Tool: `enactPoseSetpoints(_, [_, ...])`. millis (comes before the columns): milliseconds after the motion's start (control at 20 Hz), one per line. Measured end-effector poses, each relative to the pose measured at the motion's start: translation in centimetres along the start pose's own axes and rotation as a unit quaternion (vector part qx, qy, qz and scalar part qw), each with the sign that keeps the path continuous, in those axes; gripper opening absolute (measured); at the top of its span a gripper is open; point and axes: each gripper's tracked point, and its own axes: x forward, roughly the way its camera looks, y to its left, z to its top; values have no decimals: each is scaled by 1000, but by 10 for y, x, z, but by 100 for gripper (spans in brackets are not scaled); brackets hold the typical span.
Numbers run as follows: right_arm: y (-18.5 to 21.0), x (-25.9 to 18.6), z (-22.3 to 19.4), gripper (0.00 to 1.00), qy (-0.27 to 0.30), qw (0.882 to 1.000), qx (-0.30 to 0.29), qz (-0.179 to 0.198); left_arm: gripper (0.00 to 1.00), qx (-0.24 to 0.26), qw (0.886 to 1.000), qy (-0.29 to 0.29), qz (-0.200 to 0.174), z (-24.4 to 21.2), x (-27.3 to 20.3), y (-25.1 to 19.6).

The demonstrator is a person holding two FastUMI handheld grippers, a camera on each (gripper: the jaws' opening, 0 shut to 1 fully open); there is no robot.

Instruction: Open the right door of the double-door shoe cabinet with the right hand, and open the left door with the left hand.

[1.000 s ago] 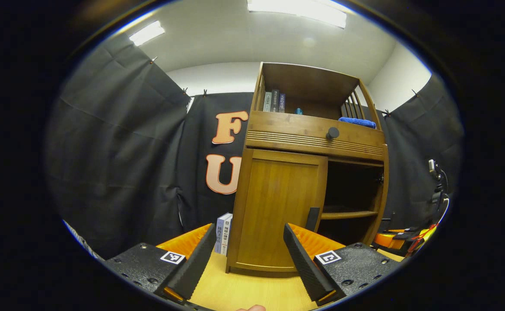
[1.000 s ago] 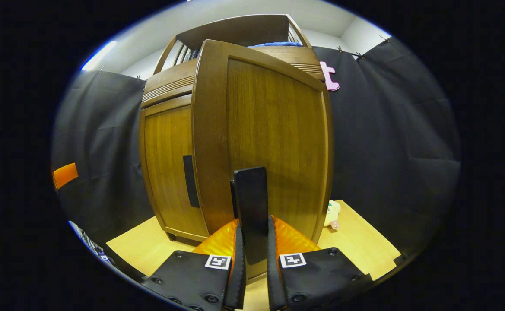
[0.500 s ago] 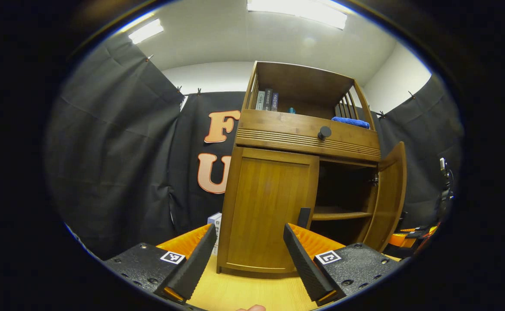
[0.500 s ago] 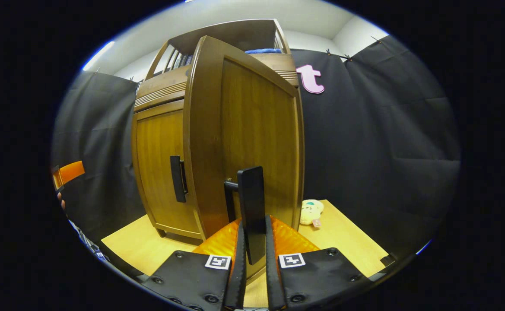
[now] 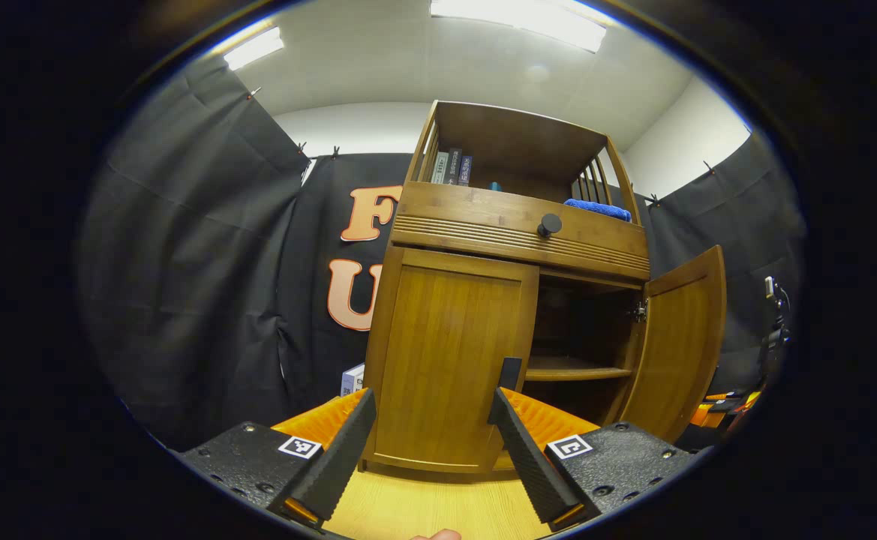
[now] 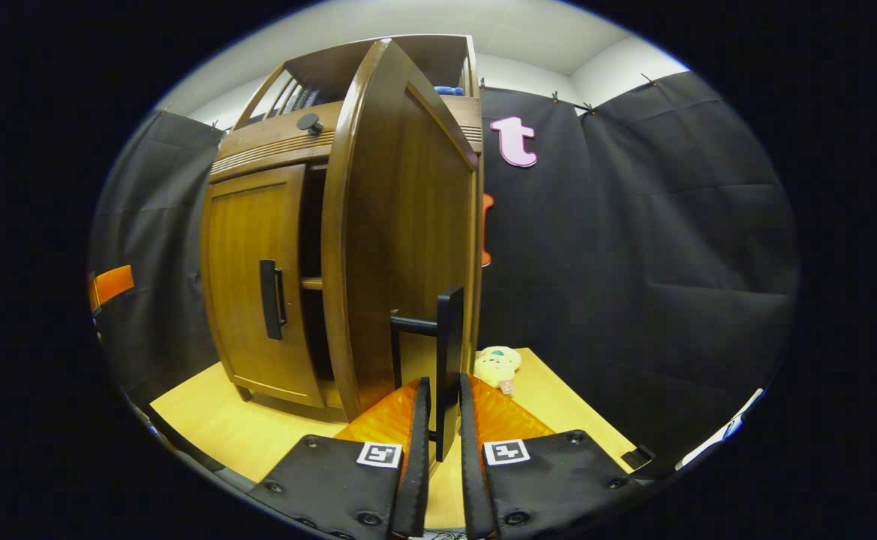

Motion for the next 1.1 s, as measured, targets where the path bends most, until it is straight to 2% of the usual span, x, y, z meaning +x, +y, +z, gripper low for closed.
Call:
enactPoseSetpoints(100, [-11, -1, -4, 11, 2, 1000, 2, -9, 95, -1, 1000, 2, 0, -2, 1, 0])
enactPoseSetpoints(150, [-12, 0, -4, 20, 1, 1000, 7, -5, 95, -2, 1000, 2, 0, -3, 2, 0])
enactPoseSetpoints(250, [-21, -1, -4, 10, -4, 1000, 14, -3, 95, -4, 1000, 6, 1, -7, 5, 2])
enactPoseSetpoints(300, [-26, -2, -5, 20, -6, 1000, 17, -2, 95, -5, 1000, 7, 2, -8, 5, 3])
enactPoseSetpoints(550, [-55, -4, -9, 20, -8, 999, 29, 26, 95, -4, 1000, 12, 9, -12, 6, 6])
enactPoseSetpoints(600, [-58, -4, -9, 20, -6, 999, 31, 34, 92, -4, 1000, 14, 10, -13, 7, 6])
enactPoseSetpoints(700, [-68, -1, -10, 20, 1, 998, 33, 48, 95, -4, 1000, 15, 13, -13, 7, 7])
enactPoseSetpoints(950, [-87, 6, -9, 21, 15, 996, 35, 87, 95, -4, 1000, 15, 16, -12, 9, 8])
enactPoseSetpoints(1000, [-89, 7, -8, 21, 15, 995, 36, 94, 92, -5, 1000, 13, 16, -11, 9, 8])
enactPoseSetpoints(1100, [-95, 9, -10, 21, 15, 994, 34, 106, 95, -9, 1000, 11, 17, -11, 9, 7])
